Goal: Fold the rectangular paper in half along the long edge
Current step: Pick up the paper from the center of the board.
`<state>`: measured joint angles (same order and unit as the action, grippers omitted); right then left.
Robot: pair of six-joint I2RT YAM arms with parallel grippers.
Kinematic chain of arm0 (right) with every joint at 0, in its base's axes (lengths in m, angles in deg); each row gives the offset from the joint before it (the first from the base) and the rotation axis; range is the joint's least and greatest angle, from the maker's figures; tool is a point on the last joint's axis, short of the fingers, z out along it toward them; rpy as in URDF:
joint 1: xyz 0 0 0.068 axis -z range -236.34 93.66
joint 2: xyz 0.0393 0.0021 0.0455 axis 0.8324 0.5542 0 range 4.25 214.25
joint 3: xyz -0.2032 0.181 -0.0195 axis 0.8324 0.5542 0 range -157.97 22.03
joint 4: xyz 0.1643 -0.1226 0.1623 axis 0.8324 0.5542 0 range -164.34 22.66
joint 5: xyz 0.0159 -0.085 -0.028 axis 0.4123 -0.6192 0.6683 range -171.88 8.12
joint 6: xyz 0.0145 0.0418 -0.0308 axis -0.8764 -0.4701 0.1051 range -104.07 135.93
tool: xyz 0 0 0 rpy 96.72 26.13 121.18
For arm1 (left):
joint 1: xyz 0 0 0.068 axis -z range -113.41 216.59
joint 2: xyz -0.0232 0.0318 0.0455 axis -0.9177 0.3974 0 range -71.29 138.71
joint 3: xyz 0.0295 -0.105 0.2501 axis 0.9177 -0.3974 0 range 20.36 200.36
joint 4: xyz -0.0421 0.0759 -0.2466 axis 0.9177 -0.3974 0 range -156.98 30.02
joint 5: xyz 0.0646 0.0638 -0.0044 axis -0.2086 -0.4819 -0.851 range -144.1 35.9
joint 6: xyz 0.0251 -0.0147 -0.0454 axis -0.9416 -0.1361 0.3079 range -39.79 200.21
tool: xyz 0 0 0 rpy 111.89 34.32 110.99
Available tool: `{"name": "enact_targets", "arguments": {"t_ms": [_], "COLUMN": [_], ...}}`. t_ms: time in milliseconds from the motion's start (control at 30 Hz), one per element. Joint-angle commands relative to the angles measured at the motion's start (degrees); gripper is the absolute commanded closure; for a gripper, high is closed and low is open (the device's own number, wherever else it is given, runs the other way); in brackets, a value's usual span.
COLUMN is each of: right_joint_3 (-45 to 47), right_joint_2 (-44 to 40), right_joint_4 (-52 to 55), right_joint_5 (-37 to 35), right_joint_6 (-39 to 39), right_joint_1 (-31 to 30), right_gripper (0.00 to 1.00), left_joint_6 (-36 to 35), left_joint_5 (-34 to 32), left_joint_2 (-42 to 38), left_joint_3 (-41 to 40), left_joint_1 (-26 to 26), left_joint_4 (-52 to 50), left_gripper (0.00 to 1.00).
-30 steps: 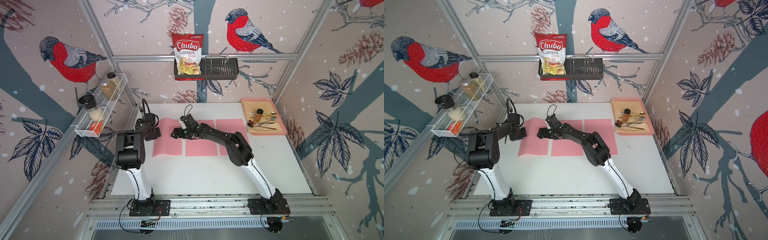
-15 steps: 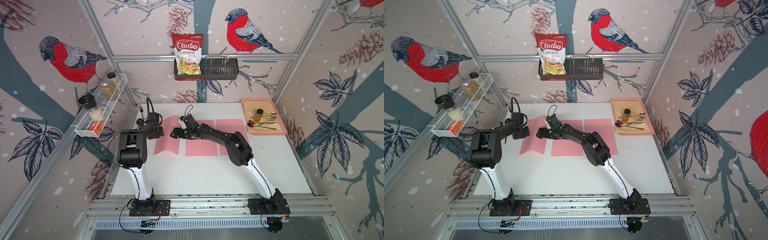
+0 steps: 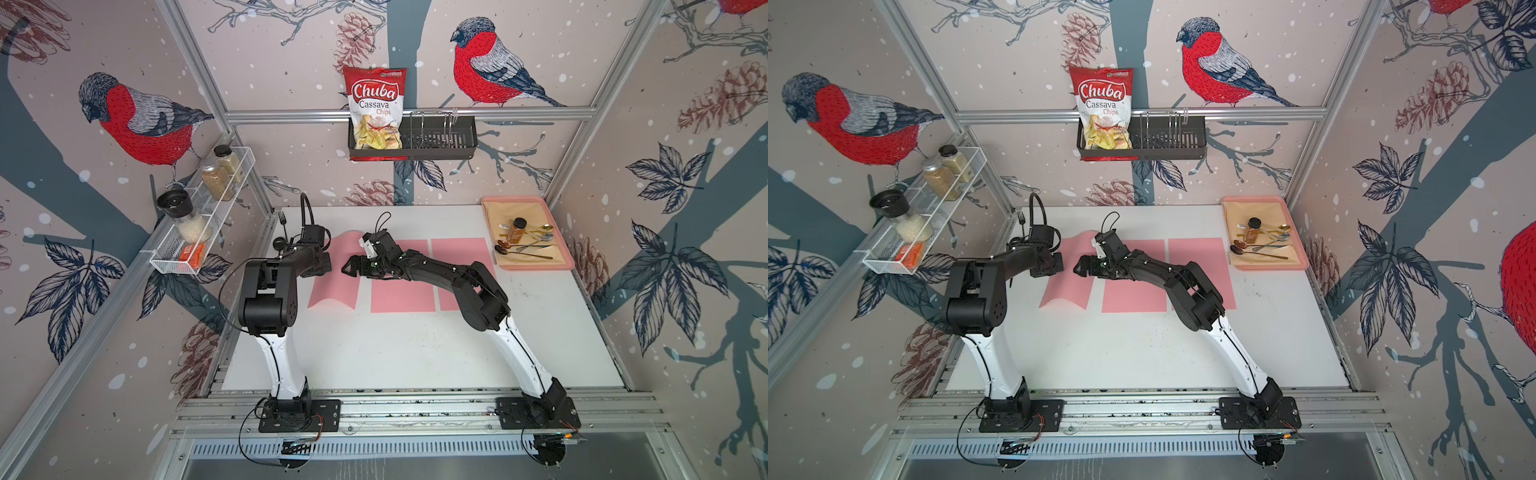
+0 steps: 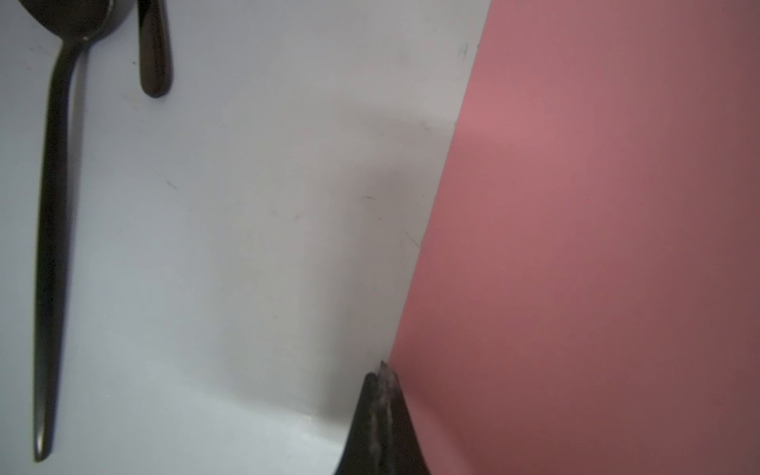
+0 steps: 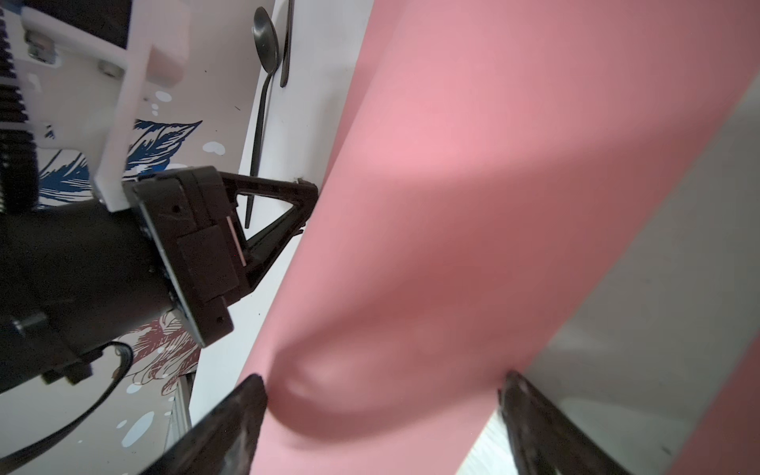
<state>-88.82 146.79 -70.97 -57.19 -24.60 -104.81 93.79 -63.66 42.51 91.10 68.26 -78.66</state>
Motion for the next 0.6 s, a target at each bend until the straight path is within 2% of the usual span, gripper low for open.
{"name": "enact_targets", "arguments": {"t_ms": [0,567], "right_joint_3": [2.7,3.1], "right_joint_2": [-0.5,0.9], "right_joint_4": [1.7,-4.9], "right_joint_5": [1.8,3.8], "right_joint_6": [-4.0,-9.5], "right_joint_1": [0.4,0.6], "right_gripper": [0.09,0.08], "left_joint_6": [0.3,1.9], "left_joint_5": [6.3,4.7], "left_joint_2": [1.4,-0.4], "left_joint_3": [-1.2,-3.1], "left_joint_1": [0.6,2.9], "left_joint_4": [-9.0,-8.8], "left_gripper": [1.0,1.0]}}
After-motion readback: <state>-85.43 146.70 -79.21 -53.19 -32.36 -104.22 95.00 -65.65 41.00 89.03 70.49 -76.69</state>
